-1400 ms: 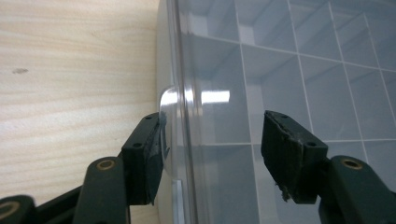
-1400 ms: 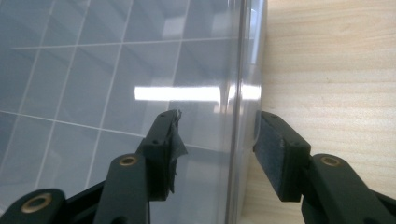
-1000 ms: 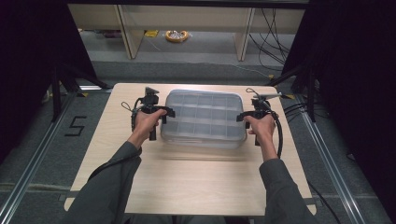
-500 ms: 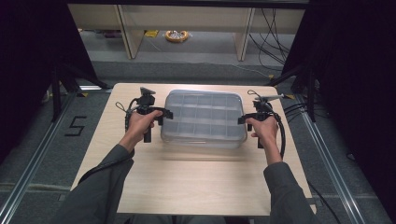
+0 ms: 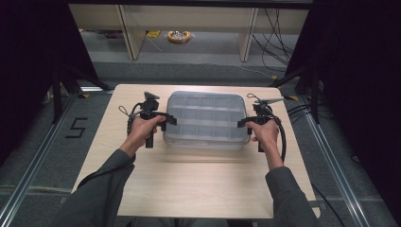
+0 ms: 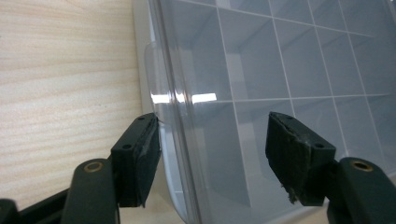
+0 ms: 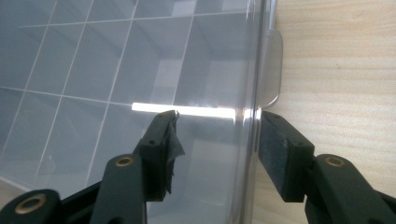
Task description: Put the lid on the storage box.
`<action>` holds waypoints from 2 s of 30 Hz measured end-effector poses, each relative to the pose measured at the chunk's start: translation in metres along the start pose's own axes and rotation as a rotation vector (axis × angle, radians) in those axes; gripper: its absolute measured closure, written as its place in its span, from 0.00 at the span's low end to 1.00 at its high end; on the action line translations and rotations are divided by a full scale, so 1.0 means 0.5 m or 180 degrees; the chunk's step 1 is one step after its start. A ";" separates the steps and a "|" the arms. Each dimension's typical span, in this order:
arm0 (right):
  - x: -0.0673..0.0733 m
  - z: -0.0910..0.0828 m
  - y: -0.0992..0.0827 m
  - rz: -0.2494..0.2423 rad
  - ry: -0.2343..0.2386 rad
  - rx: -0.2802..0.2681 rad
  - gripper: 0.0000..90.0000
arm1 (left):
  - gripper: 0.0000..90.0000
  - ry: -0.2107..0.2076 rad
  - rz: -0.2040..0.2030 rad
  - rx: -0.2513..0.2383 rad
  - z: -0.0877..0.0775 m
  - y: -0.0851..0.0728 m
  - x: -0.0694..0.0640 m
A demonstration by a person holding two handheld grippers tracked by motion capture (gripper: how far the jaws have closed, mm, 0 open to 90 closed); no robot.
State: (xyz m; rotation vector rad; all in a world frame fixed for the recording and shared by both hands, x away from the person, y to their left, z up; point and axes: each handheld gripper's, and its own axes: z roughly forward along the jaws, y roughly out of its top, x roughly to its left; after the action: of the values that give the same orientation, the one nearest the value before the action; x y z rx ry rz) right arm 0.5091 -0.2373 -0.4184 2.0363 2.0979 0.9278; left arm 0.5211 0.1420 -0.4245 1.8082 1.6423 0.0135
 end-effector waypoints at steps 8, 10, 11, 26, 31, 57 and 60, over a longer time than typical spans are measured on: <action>-0.008 0.007 0.006 -0.0136 0.0021 -0.0077 0.54 | 0.42 0.0066 -0.0006 -0.0041 0.011 0.011 -0.003; -0.003 0.009 0.008 -0.0134 0.0017 -0.0090 0.54 | 0.42 0.0071 -0.0012 -0.0041 0.011 0.014 -0.002; -0.002 0.009 0.010 -0.0141 0.0006 -0.0078 0.53 | 0.42 0.0064 -0.0017 -0.0043 0.011 0.015 -0.001; 0.009 0.017 0.017 -0.0020 -0.0010 -0.0148 0.52 | 0.52 0.0150 0.0052 -0.0194 0.014 0.031 0.004; 0.008 0.017 0.023 -0.0013 -0.0025 -0.0126 0.51 | 0.53 0.0164 0.0066 -0.0235 0.014 0.032 0.002; 0.025 0.003 0.003 -0.0137 -0.0043 -0.0032 0.46 | 0.48 0.0031 -0.0003 -0.0223 0.002 0.018 0.024; 0.022 -0.013 0.003 -0.0137 -0.0006 -0.0090 0.45 | 0.48 0.0006 0.0029 -0.0254 -0.011 0.016 0.026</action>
State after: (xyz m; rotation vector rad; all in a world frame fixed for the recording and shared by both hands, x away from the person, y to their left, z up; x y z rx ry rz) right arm 0.5061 -0.2297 -0.4089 1.9697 2.1065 0.9430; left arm 0.5284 0.1566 -0.4219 1.7562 1.6122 0.0837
